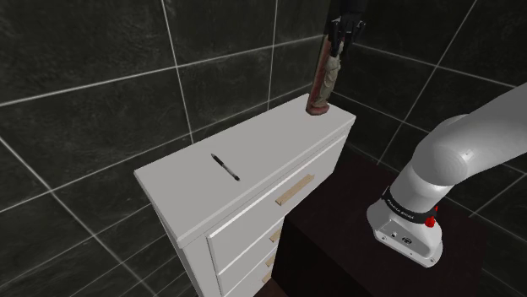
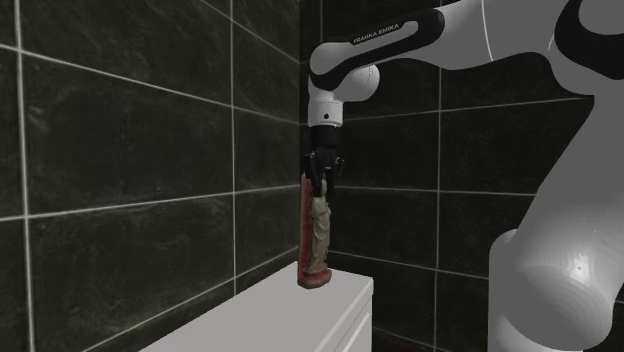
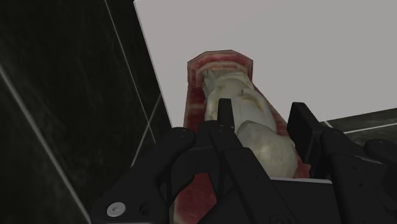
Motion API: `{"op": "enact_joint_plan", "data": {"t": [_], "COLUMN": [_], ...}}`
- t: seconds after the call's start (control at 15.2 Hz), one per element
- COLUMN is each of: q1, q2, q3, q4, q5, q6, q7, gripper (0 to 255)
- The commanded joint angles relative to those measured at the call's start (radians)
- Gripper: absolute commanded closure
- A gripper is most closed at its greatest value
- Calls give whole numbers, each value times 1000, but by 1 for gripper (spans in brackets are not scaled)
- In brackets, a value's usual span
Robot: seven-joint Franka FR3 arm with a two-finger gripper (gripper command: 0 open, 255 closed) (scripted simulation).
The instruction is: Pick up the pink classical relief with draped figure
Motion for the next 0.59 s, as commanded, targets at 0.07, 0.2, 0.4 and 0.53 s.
{"op": "enact_joint_plan", "data": {"t": [0.07,0.2,0.4,0.53], "q1": [0,0,0,1], "q2": [0,0,4,9], "q3": [0,0,0,1], "q4": [-2,-2,30,62], "q5": [0,0,0,1], "q6": [0,1,-28,-54], "q7": [0,0,0,0], "gripper": [255,255,255,255]}}
